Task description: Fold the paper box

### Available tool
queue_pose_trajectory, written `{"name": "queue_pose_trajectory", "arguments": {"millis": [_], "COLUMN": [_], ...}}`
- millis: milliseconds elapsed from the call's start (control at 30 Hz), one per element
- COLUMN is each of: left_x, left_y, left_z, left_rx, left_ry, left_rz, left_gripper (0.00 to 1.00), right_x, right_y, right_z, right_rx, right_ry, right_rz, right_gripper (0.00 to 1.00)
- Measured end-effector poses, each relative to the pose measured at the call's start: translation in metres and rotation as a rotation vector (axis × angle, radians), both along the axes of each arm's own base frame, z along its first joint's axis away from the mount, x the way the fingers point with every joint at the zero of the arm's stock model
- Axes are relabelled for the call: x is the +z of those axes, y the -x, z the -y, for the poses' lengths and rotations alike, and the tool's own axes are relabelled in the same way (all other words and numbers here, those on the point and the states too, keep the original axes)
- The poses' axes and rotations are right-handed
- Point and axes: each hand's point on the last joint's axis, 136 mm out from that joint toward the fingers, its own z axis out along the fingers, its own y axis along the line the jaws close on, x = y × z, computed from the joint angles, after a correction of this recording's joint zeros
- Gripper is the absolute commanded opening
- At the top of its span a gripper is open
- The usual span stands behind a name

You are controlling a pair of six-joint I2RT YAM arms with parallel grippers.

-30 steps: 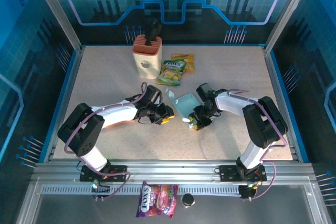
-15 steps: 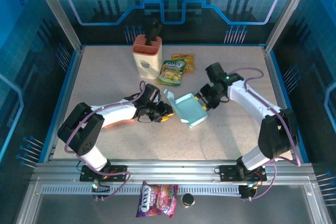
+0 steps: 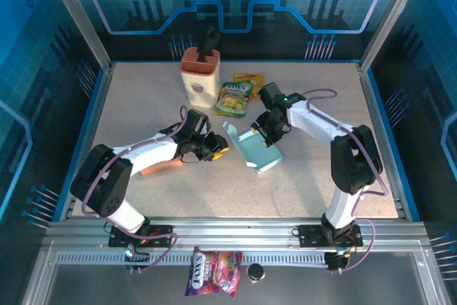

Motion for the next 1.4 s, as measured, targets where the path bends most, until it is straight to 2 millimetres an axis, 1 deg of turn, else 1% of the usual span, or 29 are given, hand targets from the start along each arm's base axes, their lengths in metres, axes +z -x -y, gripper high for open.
{"name": "queue_pose_trajectory", "arguments": {"millis": [67,233,300,467,600,833,1033,1133,1300,1400], "left_x": [0.005,0.006,0.006,0.012,0.016,0.015,0.015,0.015,0.014,0.014], "left_y": [0.002,0.012,0.014,0.019,0.020,0.023,0.022,0.022,0.023,0.024], "left_z": [-0.003,-0.015,-0.020,-0.028,-0.033,-0.038,-0.039,-0.039,-0.039,-0.040], "left_rx": [-0.001,0.007,0.011,0.014,0.015,0.016,0.018,0.018,0.017,0.012], "left_ry": [0.000,-0.013,-0.023,-0.034,-0.037,-0.048,-0.051,-0.051,-0.052,-0.057], "left_rz": [0.014,0.005,0.001,0.000,0.007,-0.003,-0.005,-0.005,-0.007,-0.009], "left_gripper": [0.32,0.31,0.31,0.31,0.31,0.30,0.30,0.29,0.29,0.29], "right_x": [-0.009,-0.018,-0.022,-0.031,-0.038,-0.042,-0.044,-0.043,-0.043,-0.044], "right_y": [-0.006,-0.036,-0.042,-0.050,-0.054,-0.059,-0.059,-0.060,-0.060,-0.060], "right_z": [-0.003,-0.017,-0.021,-0.026,-0.028,-0.031,-0.028,-0.027,-0.025,-0.024], "right_rx": [-0.026,-0.064,-0.068,-0.078,-0.081,-0.076,-0.074,-0.064,-0.058,-0.058], "right_ry": [0.009,0.008,0.011,0.015,0.019,0.029,0.060,0.075,0.090,0.094], "right_rz": [-0.016,-0.004,-0.002,-0.013,-0.021,-0.025,-0.036,-0.032,-0.030,-0.033], "right_gripper": [0.51,0.50,0.50,0.48,0.42,0.33,0.32,0.26,0.25,0.21]}}
